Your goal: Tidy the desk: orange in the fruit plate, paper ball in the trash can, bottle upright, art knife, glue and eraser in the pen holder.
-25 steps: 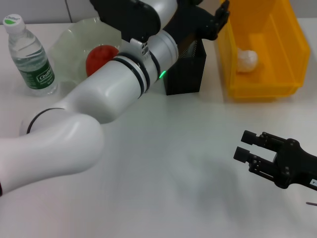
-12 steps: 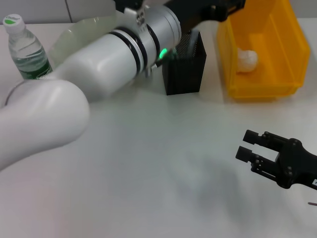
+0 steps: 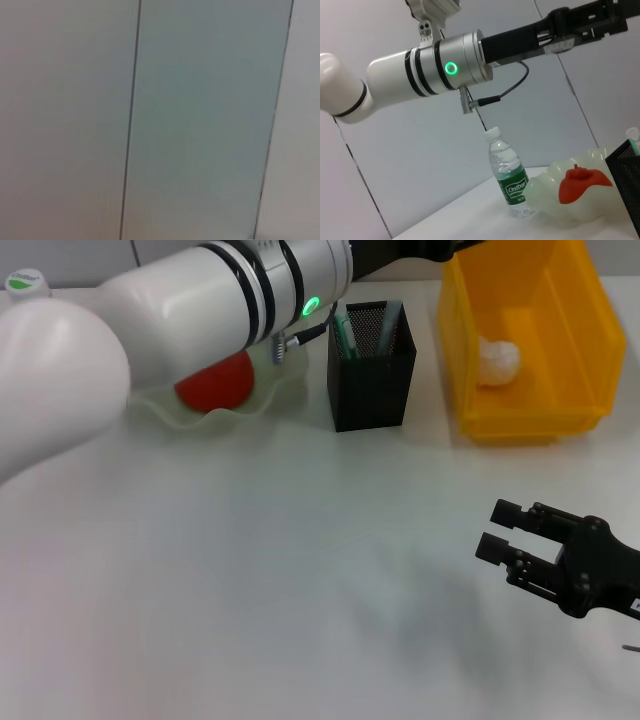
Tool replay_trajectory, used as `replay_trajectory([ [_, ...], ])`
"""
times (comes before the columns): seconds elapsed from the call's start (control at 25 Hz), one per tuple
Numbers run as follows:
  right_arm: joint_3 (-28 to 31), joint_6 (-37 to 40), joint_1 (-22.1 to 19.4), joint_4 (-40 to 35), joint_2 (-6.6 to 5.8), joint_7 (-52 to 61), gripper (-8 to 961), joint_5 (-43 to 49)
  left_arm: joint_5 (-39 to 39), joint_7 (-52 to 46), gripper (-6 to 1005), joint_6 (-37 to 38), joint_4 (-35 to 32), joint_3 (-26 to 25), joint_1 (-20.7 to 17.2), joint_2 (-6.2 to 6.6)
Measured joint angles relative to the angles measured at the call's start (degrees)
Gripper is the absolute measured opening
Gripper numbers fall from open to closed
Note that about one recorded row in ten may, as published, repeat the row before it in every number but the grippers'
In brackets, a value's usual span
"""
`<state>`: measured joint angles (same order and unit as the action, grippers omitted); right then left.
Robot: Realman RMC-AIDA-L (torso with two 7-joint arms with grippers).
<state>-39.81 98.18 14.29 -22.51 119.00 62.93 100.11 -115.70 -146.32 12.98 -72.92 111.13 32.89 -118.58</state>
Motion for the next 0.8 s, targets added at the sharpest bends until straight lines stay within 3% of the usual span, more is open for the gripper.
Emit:
replay_trajectory([
  [0.24,0.00,-0.02,0.03,-0.07,0.00,0.00,574,0.00,4.06,4.82,803,6.91,-2.47,-4.65,-0.24,0.00],
  [0.32,-0.01,-0.01,0.08,-0.10,0.00,0.00,574,0.00,8.70,9.05,803,11.06,-2.38,-7.47,0.10,-0.06],
  [0.36,-0.04,-0.02,0.11,-0.15,0.00,0.00,574,-0.11,16.90,16.58,803,17.38,-1.01,-11.99,0.65,-0.14],
  [0.44,-0.14,-0.02,0.15,-0.16,0.00,0.00,574,-0.16,20.68,19.60,803,19.95,0.02,-13.93,0.89,-0.17],
  [0.56,-0.26,-0.01,0.19,-0.16,0.00,0.00,574,-0.19,41.35,37.24,803,34.66,10.06,-23.81,2.10,-0.19],
  [0.68,-0.30,-0.01,0.20,-0.17,0.00,0.00,574,-0.21,44.16,40.17,804,37.40,12.20,-25.34,2.18,-0.14],
  [0.72,-0.36,-0.01,0.20,-0.14,0.01,0.00,574,-0.21,49.68,47.41,804,45.34,18.85,-30.09,2.57,-0.02],
  [0.8,-0.44,0.04,0.21,-0.01,0.05,0.04,574,-0.22,50.27,50.72,804,49.33,21.89,-32.04,2.72,0.03],
])
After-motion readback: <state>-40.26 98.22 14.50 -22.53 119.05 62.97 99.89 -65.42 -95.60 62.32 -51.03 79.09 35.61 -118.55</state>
